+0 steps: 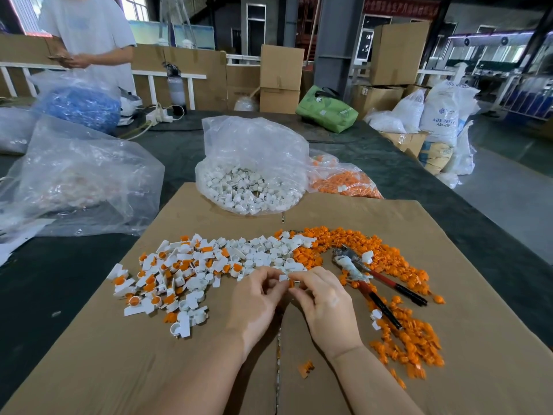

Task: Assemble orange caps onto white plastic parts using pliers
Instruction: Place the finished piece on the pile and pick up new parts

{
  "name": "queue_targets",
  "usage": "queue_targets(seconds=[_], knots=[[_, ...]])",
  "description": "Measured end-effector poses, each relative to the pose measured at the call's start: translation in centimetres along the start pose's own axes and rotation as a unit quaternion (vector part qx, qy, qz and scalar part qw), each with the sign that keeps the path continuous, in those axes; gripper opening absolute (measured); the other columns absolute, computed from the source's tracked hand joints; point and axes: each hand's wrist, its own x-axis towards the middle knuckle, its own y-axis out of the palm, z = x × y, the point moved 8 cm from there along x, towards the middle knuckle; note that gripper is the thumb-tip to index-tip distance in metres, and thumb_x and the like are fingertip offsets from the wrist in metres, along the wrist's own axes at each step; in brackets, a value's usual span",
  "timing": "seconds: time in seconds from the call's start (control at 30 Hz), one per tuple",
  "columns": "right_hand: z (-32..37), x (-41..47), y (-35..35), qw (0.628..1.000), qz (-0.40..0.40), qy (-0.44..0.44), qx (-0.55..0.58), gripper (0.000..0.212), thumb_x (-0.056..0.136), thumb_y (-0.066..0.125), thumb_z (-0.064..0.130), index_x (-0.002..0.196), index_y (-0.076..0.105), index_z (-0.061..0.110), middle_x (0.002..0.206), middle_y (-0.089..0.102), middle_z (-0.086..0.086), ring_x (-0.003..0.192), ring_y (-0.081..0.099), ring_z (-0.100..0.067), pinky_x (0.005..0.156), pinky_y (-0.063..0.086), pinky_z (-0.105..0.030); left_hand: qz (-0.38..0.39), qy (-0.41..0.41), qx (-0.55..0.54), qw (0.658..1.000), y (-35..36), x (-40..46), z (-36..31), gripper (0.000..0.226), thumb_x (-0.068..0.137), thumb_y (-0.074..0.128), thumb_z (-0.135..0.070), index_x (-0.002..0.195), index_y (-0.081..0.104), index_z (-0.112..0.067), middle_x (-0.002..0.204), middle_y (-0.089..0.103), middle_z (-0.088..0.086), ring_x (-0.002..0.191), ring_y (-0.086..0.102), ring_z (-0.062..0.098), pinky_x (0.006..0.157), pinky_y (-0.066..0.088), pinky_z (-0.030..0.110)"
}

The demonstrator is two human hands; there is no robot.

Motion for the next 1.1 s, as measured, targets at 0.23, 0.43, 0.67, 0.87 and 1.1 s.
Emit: queue_targets(seconds=[0.23, 0.43, 0.67, 0.87, 1.1], knots=[[-0.1, -0.1, 0.0, 0.999, 0.011, 0.002, -0.039, 0.023, 0.078, 0.076, 0.016, 0.101, 0.069, 0.013, 0.087, 0.064, 0.002, 0.084, 0.06, -0.017, 0.074, 0.049, -0.033, -0.006, 0.005, 0.033, 0.999, -0.3, 0.1, 0.0, 0.01, 0.088, 0.064, -0.025, 0.097, 0.063, -0.022, 0.08, 0.063, -0.007, 0.076, 0.06, 0.005, 0.061, 0.043, 0.008], [-3.5, 0.5, -3.6, 0.976, -0.026, 0.148, -0.16, 0.033, 0.093, 0.052, 0.035, 0.119, 0.061, 0.015, 0.114, 0.06, -0.002, 0.111, 0.051, -0.023, 0.097, 0.031, -0.04, -0.009, -0.006, 0.02, 1.0, -0.2, 0.3, 0.0, 0.003, 0.087, 0.065, -0.024, 0.088, 0.062, -0.024, 0.075, 0.065, 0.002, 0.07, 0.06, 0.013, 0.055, 0.042, 0.012], [-11.7, -0.8, -5.0, 0.836, 0.23, 0.408, -0.284, 0.064, 0.086, 0.04, 0.06, 0.134, 0.041, 0.018, 0.144, 0.035, -0.009, 0.135, 0.025, -0.031, 0.11, 0.012, -0.058, -0.003, -0.012, 0.006, 1.0, -0.1, 0.4, -0.3, 0.004, 0.087, 0.065, -0.022, 0.086, 0.062, -0.02, 0.077, 0.067, 0.006, 0.063, 0.058, 0.01, 0.058, 0.045, 0.017], [-11.9, -0.6, -4.8, 0.839, 0.242, 0.393, -0.288, 0.048, 0.083, 0.048, 0.051, 0.117, 0.052, 0.017, 0.134, 0.042, -0.009, 0.129, 0.031, -0.031, 0.107, 0.019, -0.056, -0.003, -0.022, 0.007, 1.0, -0.1, 0.5, -0.5, 0.004, 0.088, 0.064, -0.024, 0.086, 0.062, -0.021, 0.079, 0.068, 0.008, 0.068, 0.06, 0.014, 0.065, 0.048, 0.023], [-8.5, 1.6, -5.3, 0.9, 0.184, 0.314, -0.241, 0.04, 0.087, 0.048, 0.047, 0.109, 0.046, 0.013, 0.106, 0.058, -0.005, 0.1, 0.054, -0.026, 0.084, 0.047, -0.039, -0.022, -0.095, -0.119, 0.988, -0.5, 1.0, -0.1, 0.005, 0.086, 0.067, -0.017, 0.084, 0.066, -0.012, 0.062, 0.061, -0.001, 0.053, 0.053, 0.004, 0.052, 0.043, 0.015]])
